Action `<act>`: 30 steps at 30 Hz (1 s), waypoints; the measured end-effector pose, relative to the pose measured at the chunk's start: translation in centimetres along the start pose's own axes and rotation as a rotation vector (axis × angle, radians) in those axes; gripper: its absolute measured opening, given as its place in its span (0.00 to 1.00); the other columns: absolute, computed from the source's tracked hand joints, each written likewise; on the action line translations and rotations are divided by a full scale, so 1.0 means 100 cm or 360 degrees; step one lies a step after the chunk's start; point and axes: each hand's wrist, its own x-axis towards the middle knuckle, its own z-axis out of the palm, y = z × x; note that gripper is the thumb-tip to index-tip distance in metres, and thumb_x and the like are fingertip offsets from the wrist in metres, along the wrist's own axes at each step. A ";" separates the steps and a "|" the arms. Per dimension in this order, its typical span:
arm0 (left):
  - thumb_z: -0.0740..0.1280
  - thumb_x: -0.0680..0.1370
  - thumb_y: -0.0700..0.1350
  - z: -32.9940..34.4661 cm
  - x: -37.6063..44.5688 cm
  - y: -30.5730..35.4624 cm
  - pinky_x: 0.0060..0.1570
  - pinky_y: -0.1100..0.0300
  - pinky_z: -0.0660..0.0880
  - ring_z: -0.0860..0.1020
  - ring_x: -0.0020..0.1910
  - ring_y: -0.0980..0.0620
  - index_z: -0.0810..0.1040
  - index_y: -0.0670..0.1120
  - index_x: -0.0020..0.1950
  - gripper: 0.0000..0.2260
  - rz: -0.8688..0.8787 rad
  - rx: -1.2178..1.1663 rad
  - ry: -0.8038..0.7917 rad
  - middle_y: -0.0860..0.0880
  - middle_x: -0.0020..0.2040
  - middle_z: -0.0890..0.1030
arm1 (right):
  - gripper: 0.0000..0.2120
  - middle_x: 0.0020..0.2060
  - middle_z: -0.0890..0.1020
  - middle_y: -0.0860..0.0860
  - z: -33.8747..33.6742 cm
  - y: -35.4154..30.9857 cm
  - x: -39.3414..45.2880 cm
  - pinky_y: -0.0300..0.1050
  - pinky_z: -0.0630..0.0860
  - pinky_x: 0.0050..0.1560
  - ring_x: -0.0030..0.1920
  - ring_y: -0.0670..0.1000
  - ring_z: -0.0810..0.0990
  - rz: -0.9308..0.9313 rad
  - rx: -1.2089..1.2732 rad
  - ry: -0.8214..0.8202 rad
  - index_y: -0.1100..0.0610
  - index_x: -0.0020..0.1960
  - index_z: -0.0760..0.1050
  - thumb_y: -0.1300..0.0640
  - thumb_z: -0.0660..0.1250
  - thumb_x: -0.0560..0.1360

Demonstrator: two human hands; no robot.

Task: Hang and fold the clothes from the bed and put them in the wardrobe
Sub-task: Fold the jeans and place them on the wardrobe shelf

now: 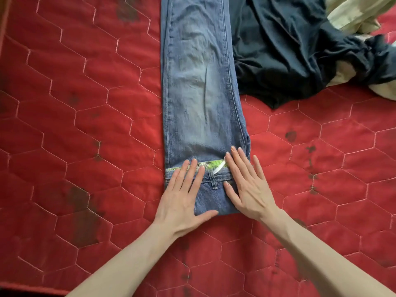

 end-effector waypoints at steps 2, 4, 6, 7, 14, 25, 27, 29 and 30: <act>0.58 0.72 0.79 -0.004 0.000 -0.002 0.82 0.43 0.48 0.39 0.84 0.43 0.43 0.44 0.85 0.56 0.0034 0.0038 -0.0065 0.42 0.85 0.40 | 0.34 0.84 0.55 0.55 -0.003 0.000 -0.004 0.62 0.54 0.82 0.84 0.55 0.53 -0.0070 -0.0017 0.0092 0.59 0.83 0.57 0.46 0.62 0.82; 0.63 0.68 0.78 -0.007 0.002 -0.006 0.81 0.41 0.53 0.40 0.84 0.40 0.44 0.41 0.85 0.60 0.0088 0.0112 -0.0125 0.40 0.85 0.40 | 0.37 0.83 0.59 0.57 -0.003 0.002 -0.014 0.61 0.54 0.81 0.83 0.58 0.55 -0.0240 -0.0059 0.0111 0.59 0.82 0.61 0.40 0.64 0.80; 0.66 0.66 0.75 -0.007 0.002 -0.007 0.81 0.40 0.55 0.40 0.84 0.38 0.43 0.40 0.85 0.62 0.0115 0.0174 -0.0185 0.38 0.85 0.40 | 0.42 0.83 0.58 0.59 -0.001 0.004 -0.029 0.60 0.55 0.81 0.83 0.59 0.55 -0.0364 -0.0131 -0.0003 0.57 0.82 0.61 0.34 0.65 0.77; 0.66 0.65 0.75 -0.007 0.002 -0.007 0.81 0.40 0.54 0.38 0.84 0.38 0.42 0.40 0.85 0.63 0.0114 0.0201 -0.0216 0.38 0.84 0.38 | 0.45 0.83 0.57 0.60 0.000 0.005 -0.036 0.61 0.56 0.81 0.83 0.60 0.54 -0.0389 -0.0171 -0.0076 0.57 0.83 0.60 0.33 0.66 0.76; 0.69 0.68 0.70 -0.019 0.002 0.006 0.82 0.40 0.42 0.30 0.81 0.39 0.33 0.39 0.83 0.63 0.0060 0.0336 -0.0271 0.37 0.82 0.31 | 0.49 0.83 0.54 0.63 -0.007 -0.002 -0.040 0.60 0.55 0.81 0.83 0.62 0.52 -0.0368 -0.0333 -0.0254 0.60 0.84 0.56 0.48 0.69 0.66; 0.79 0.62 0.42 -0.027 -0.038 0.015 0.75 0.44 0.68 0.69 0.77 0.37 0.67 0.36 0.76 0.44 -0.0032 -0.0102 -0.0060 0.37 0.77 0.70 | 0.34 0.72 0.77 0.57 -0.038 -0.019 -0.041 0.51 0.71 0.73 0.72 0.56 0.77 -0.0330 -0.0064 -0.0257 0.57 0.72 0.77 0.48 0.74 0.67; 0.75 0.64 0.42 -0.041 -0.039 0.021 0.74 0.47 0.70 0.75 0.72 0.38 0.68 0.37 0.73 0.39 0.0019 -0.0178 -0.0112 0.37 0.72 0.75 | 0.31 0.70 0.79 0.56 -0.050 -0.020 -0.046 0.50 0.73 0.72 0.71 0.54 0.78 -0.0301 0.0038 -0.0298 0.56 0.70 0.77 0.48 0.70 0.68; 0.68 0.70 0.42 -0.069 -0.036 0.029 0.67 0.52 0.71 0.77 0.65 0.41 0.67 0.41 0.70 0.29 0.0039 -0.0264 -0.0306 0.42 0.65 0.77 | 0.27 0.66 0.83 0.52 -0.066 -0.022 -0.052 0.47 0.75 0.70 0.67 0.50 0.80 -0.0225 0.0199 -0.0333 0.53 0.68 0.78 0.49 0.65 0.69; 0.66 0.72 0.42 -0.083 -0.034 0.030 0.60 0.52 0.71 0.77 0.61 0.41 0.66 0.44 0.68 0.24 0.0019 -0.0305 -0.0466 0.44 0.61 0.78 | 0.25 0.61 0.84 0.48 -0.074 -0.024 -0.055 0.45 0.77 0.65 0.63 0.48 0.81 -0.0176 0.0275 -0.0357 0.51 0.66 0.78 0.49 0.64 0.70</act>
